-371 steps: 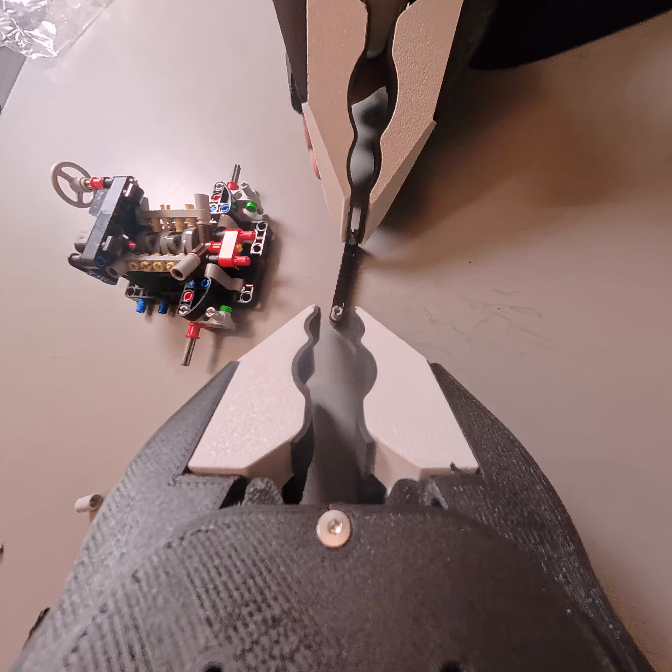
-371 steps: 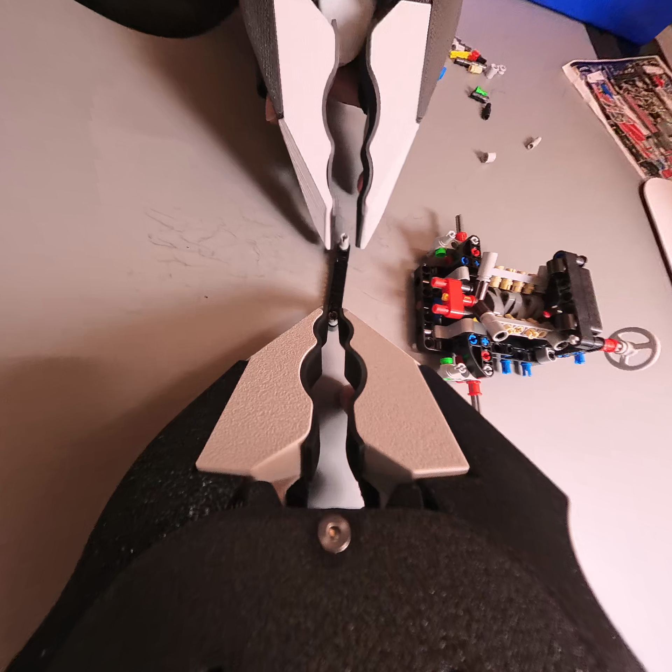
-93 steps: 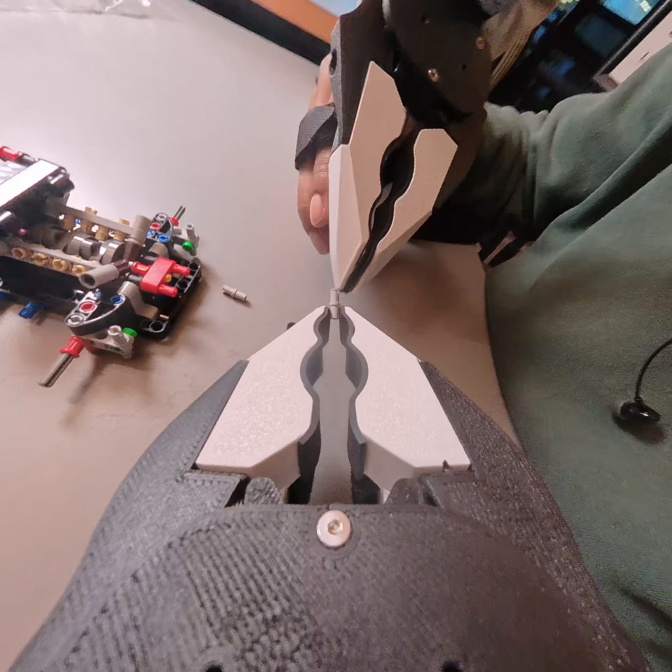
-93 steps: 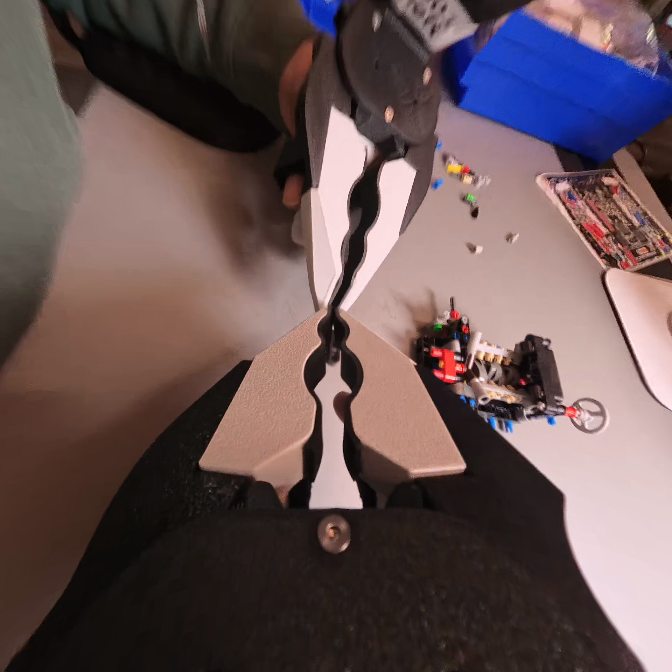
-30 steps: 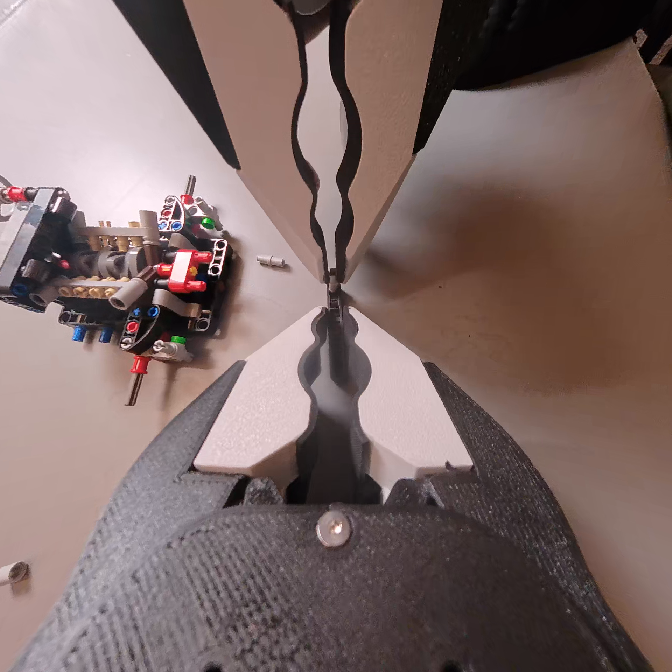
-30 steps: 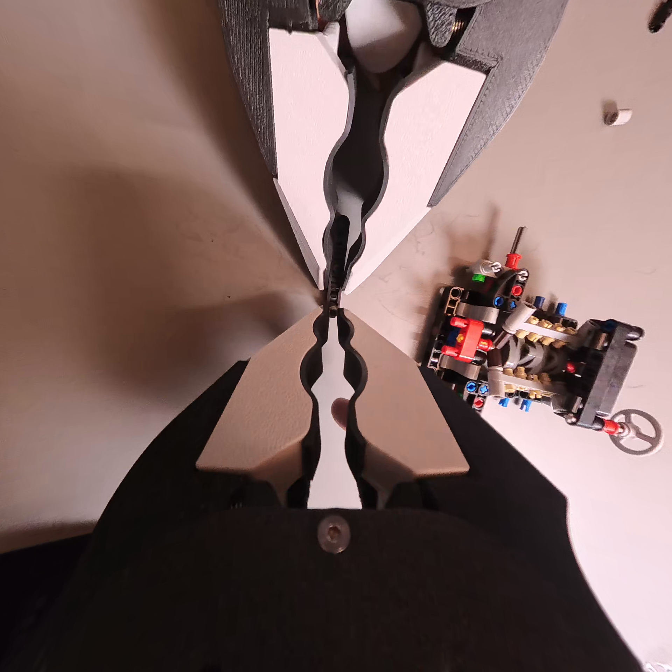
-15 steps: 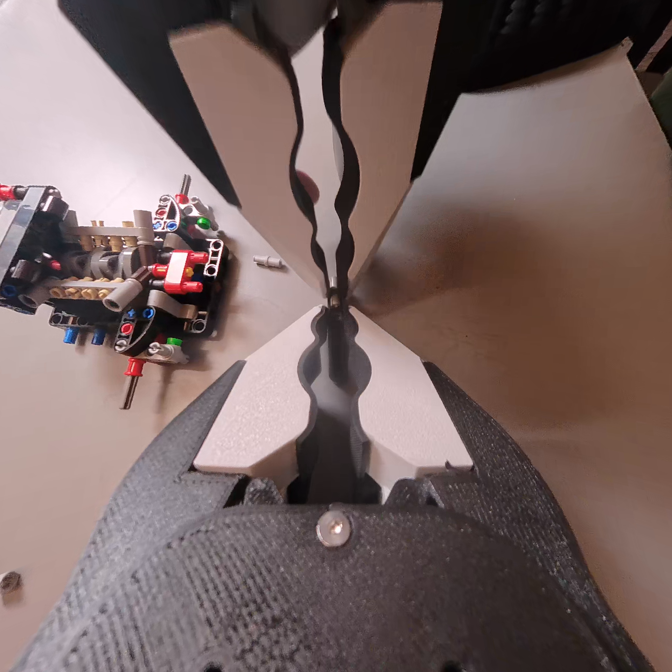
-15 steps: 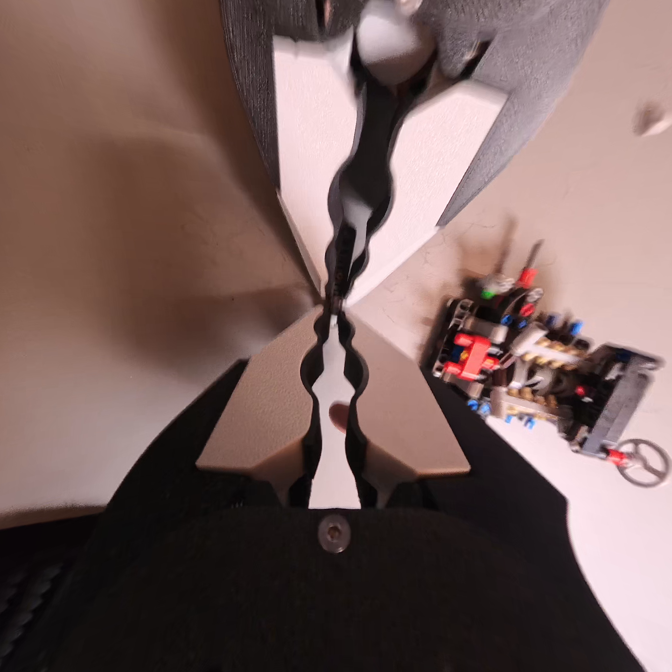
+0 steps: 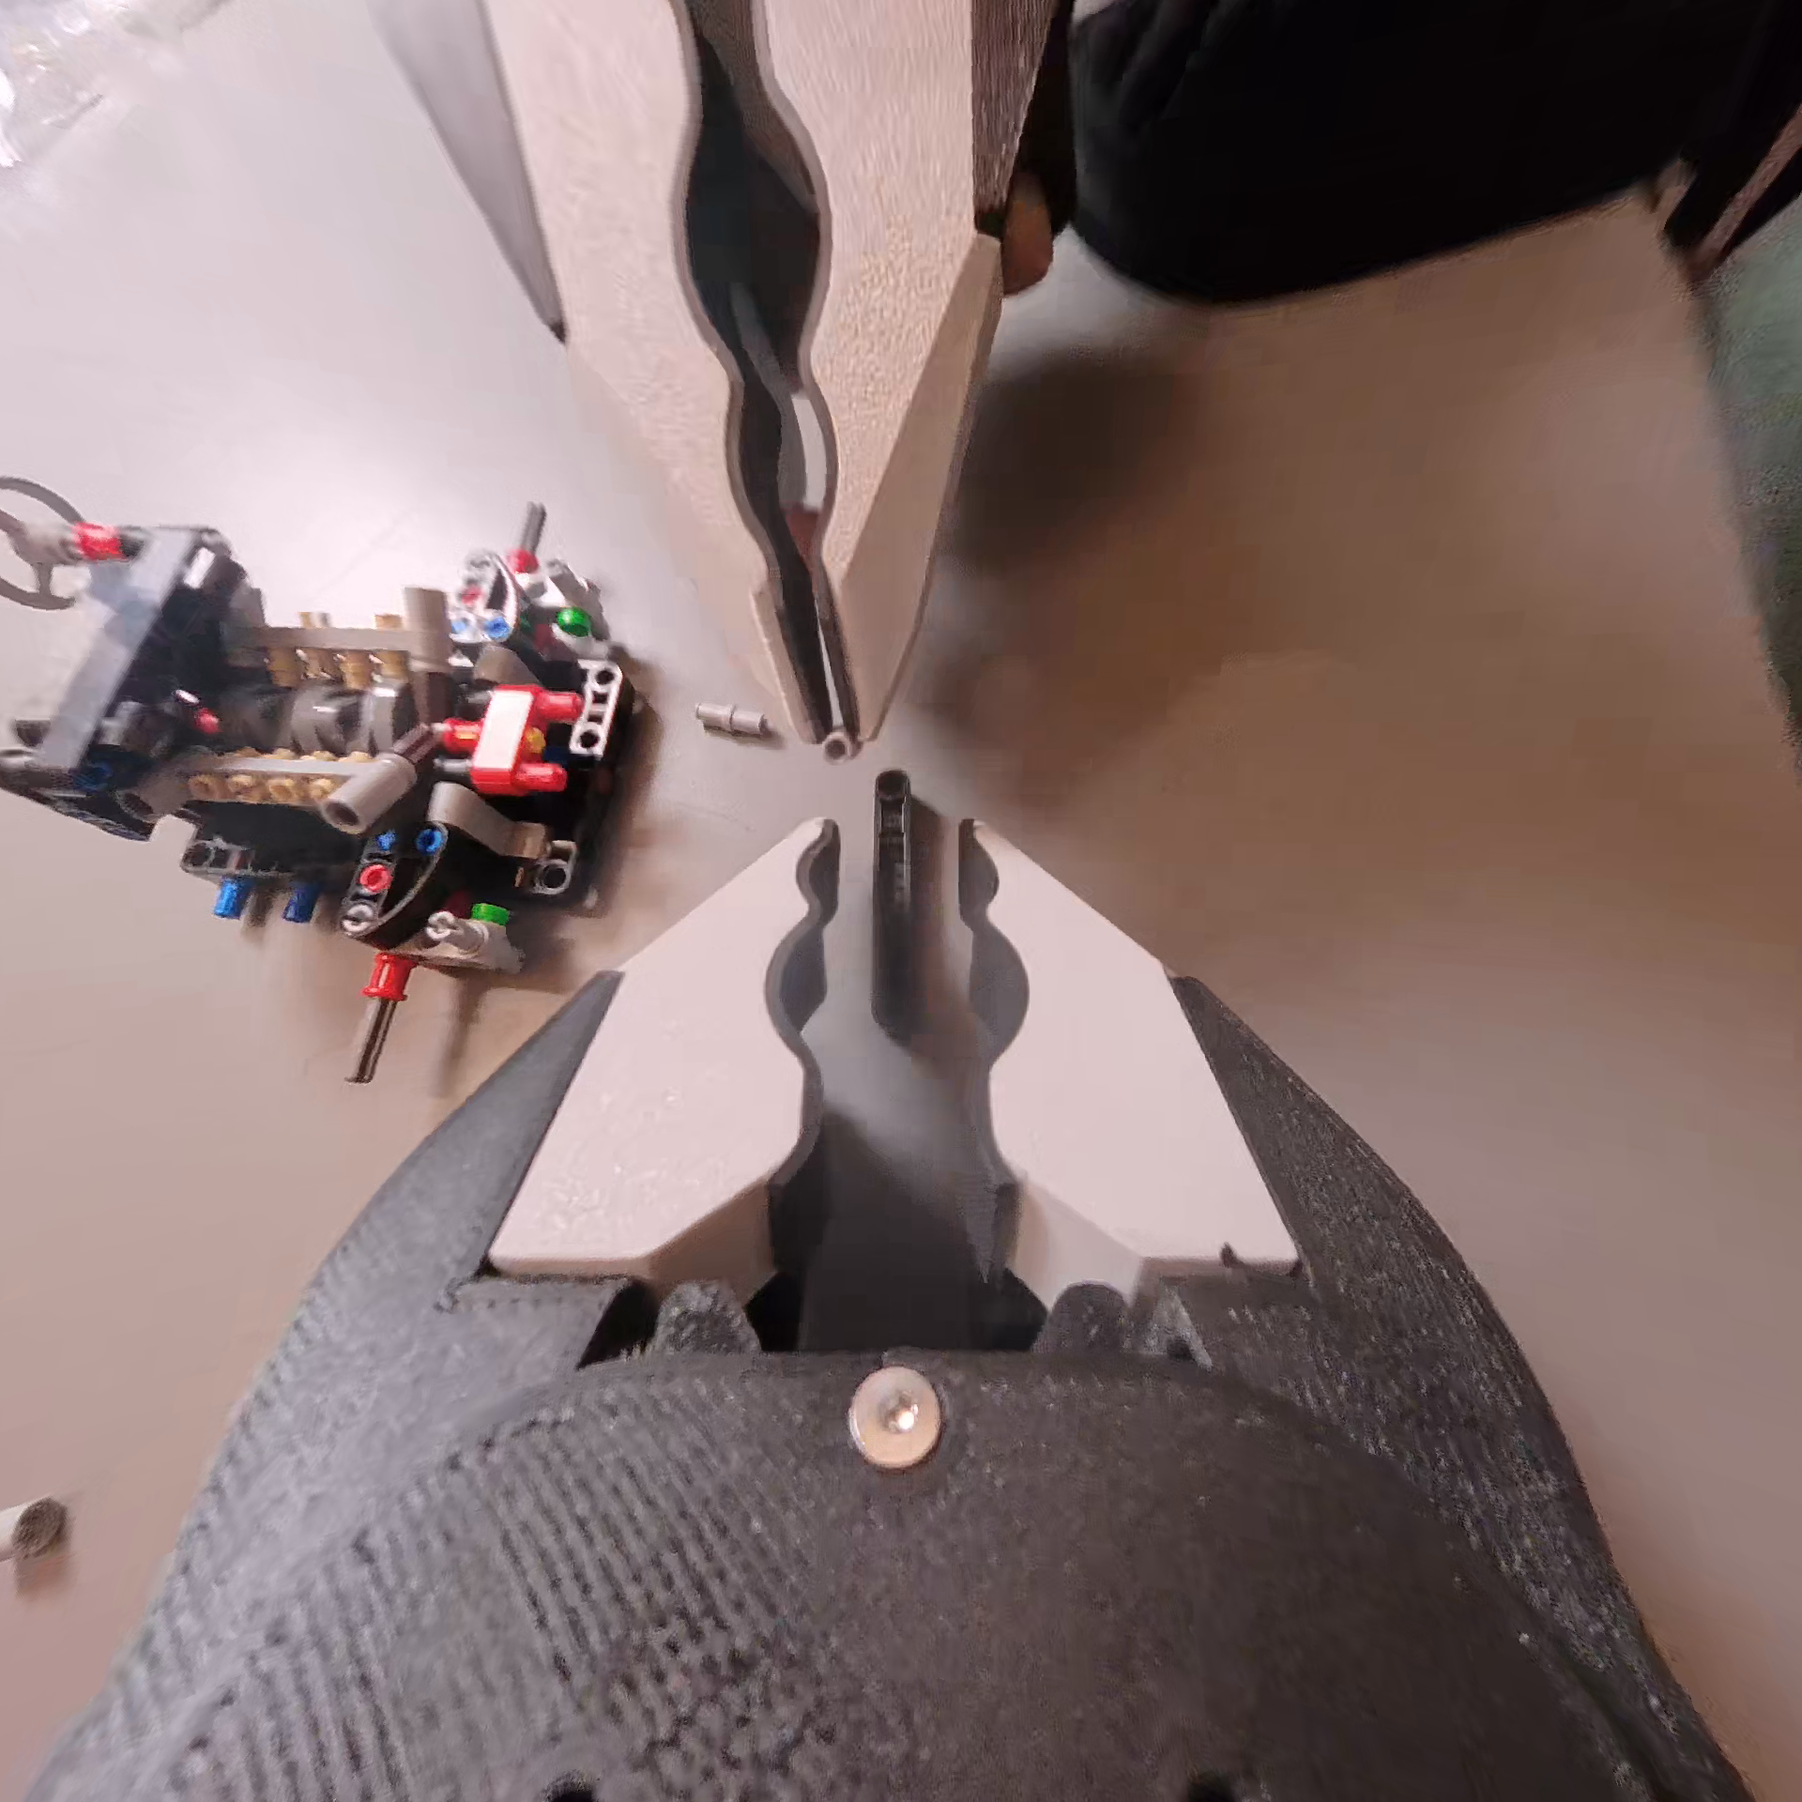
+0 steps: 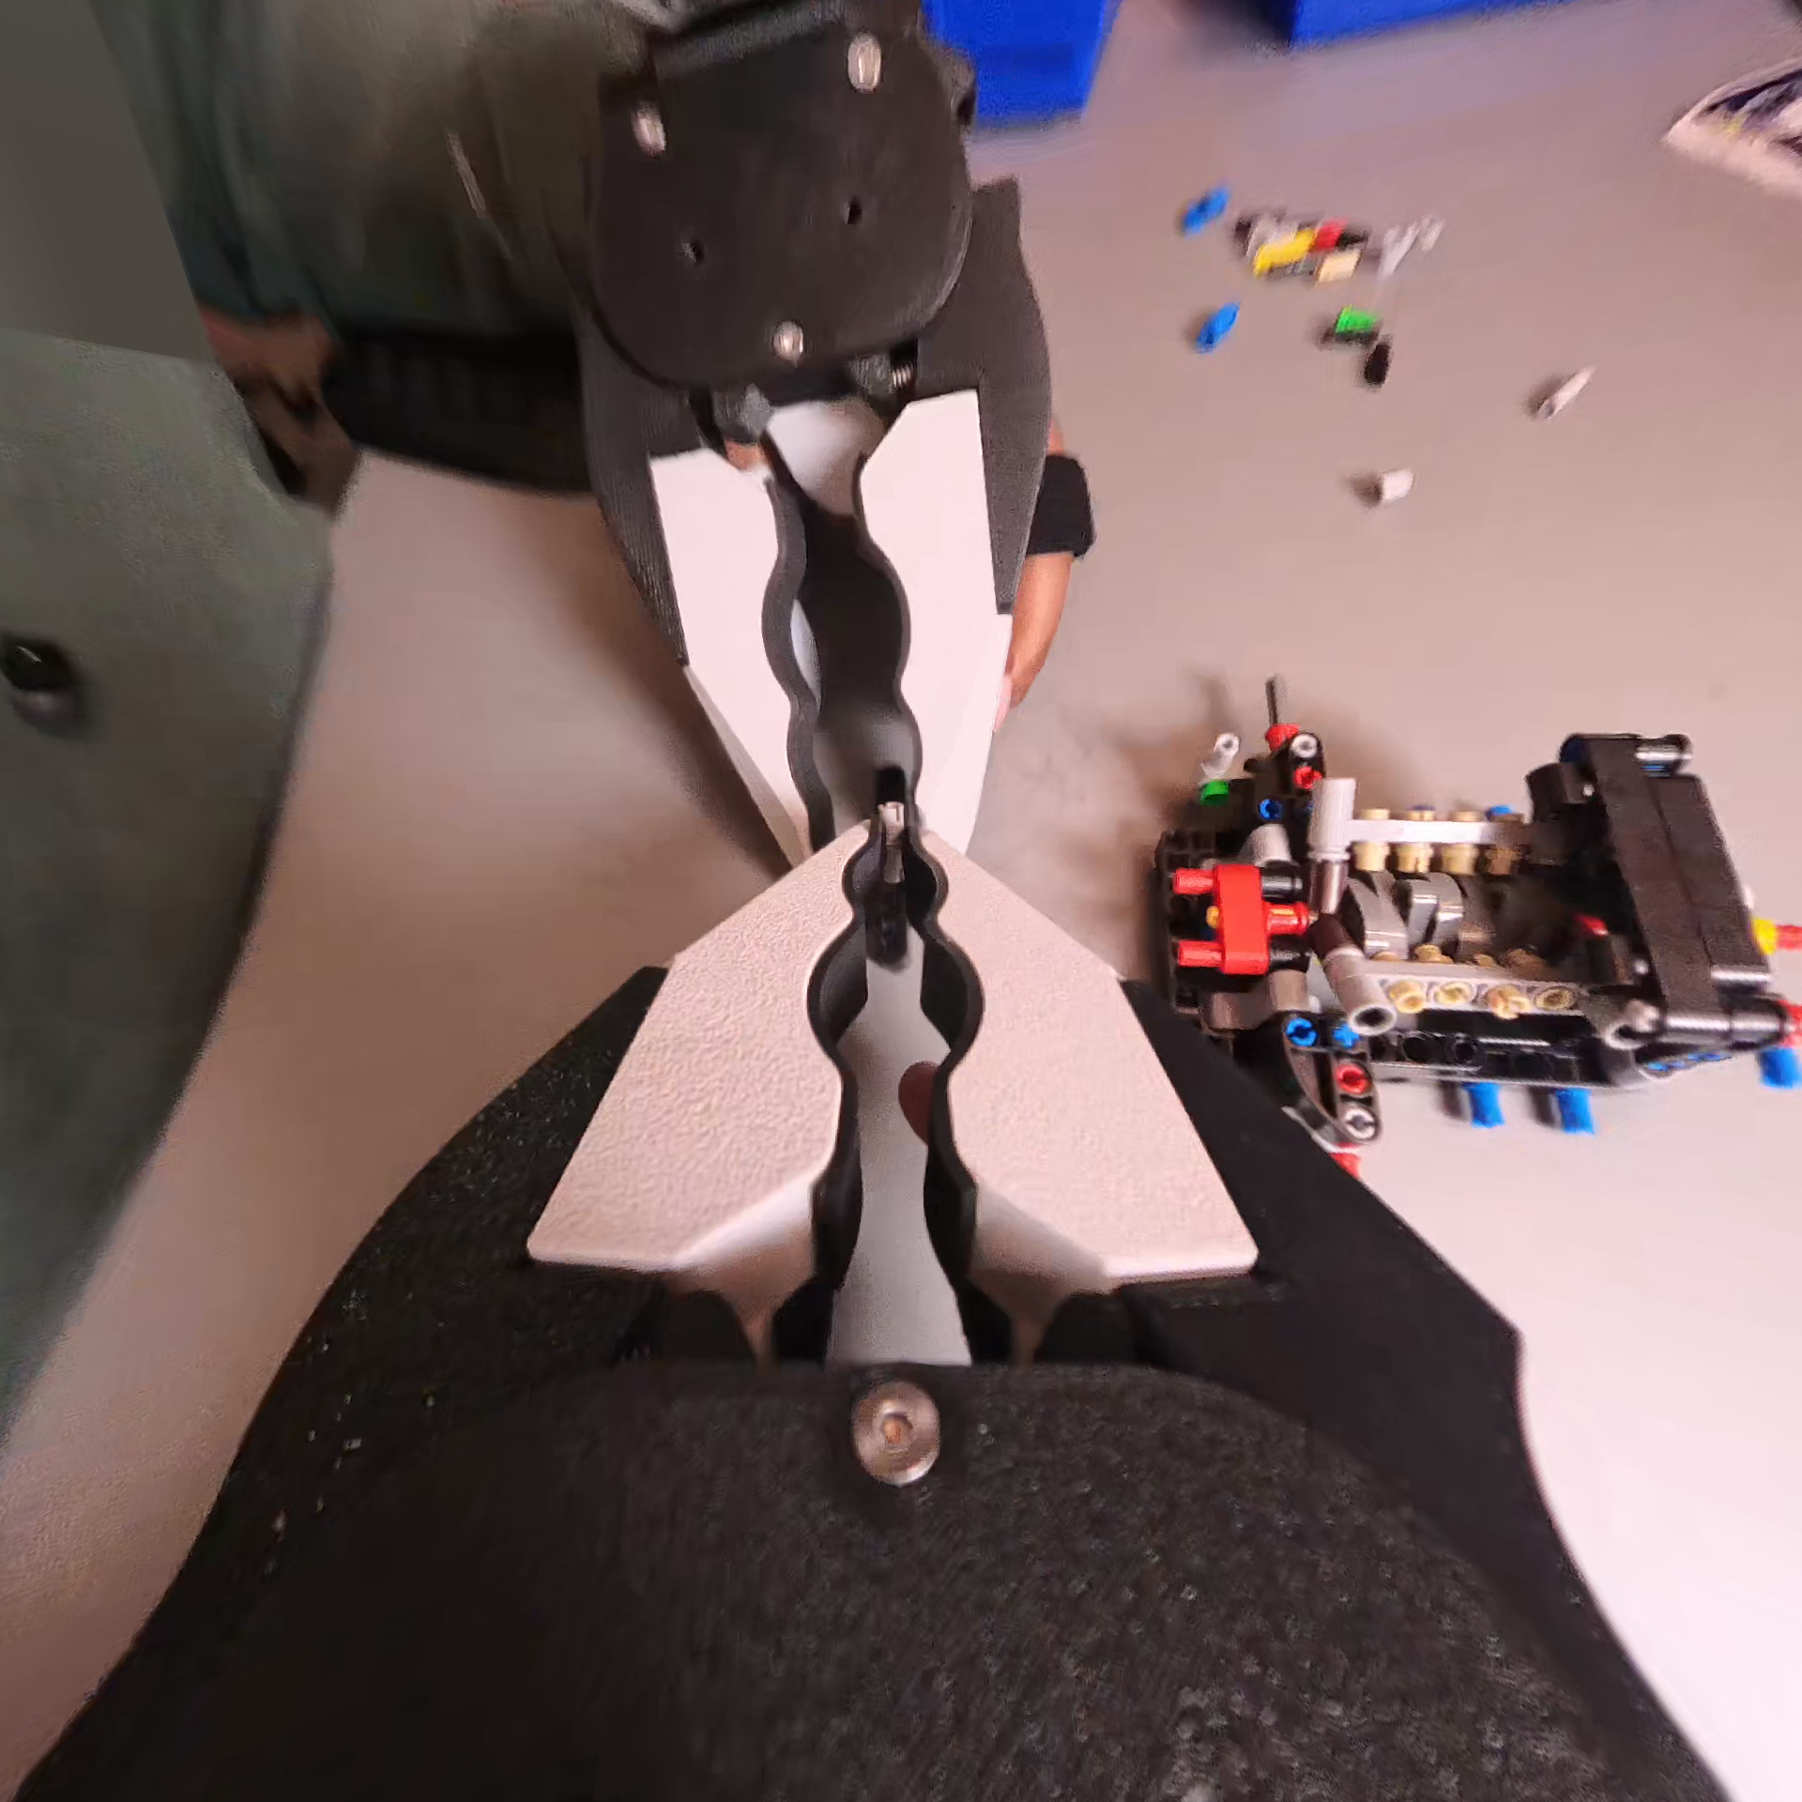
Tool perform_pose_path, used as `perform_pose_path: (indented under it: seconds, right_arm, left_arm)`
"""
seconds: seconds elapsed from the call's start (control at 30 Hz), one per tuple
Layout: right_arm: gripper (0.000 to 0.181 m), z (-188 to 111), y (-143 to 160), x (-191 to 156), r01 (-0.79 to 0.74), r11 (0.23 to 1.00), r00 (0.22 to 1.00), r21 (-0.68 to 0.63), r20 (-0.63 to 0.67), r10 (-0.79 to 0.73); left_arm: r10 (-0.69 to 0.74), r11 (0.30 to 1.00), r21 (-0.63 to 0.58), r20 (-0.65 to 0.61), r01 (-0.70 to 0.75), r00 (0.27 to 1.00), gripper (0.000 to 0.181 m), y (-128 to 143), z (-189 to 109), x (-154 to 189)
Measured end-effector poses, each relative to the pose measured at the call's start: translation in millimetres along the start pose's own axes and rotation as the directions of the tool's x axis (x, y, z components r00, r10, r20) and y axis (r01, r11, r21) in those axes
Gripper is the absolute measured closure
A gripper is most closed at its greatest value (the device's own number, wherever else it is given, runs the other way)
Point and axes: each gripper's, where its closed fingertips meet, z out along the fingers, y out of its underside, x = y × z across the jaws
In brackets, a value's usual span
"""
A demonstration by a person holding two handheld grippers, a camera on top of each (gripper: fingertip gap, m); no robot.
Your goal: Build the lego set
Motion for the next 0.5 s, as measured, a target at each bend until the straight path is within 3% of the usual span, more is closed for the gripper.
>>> perform_pose_path:
  seconds: [0.1, 0.23, 0.37, 0.5]
  right_arm:
    - [0.179, -11, -21, 0, -0.063, 0.974, 0.998, 0.216, -0.009, 0.067]
    - [0.179, -29, -49, 5, -0.182, 0.863, 0.978, 0.472, 0.000, 0.206]
    - [0.179, -40, -69, 2, -0.277, 0.746, 0.951, 0.606, 0.061, 0.303]
    - [0.179, -41, -73, 1, -0.291, 0.711, 0.943, 0.640, 0.066, 0.327]
  left_arm:
    - [-0.105, 0.976, 0.185, -0.058, 0.114, 0.993, 0.162, -25, -18, 0]
    - [-0.228, 0.881, 0.413, -0.053, 0.229, 0.972, 0.160, -60, -44, -16]
    - [-0.217, 0.868, 0.474, 0.091, 0.150, 0.972, 0.165, -76, -54, -26]
    - [-0.217, 0.852, 0.510, 0.138, 0.119, 0.966, 0.173, -85, -63, -27]
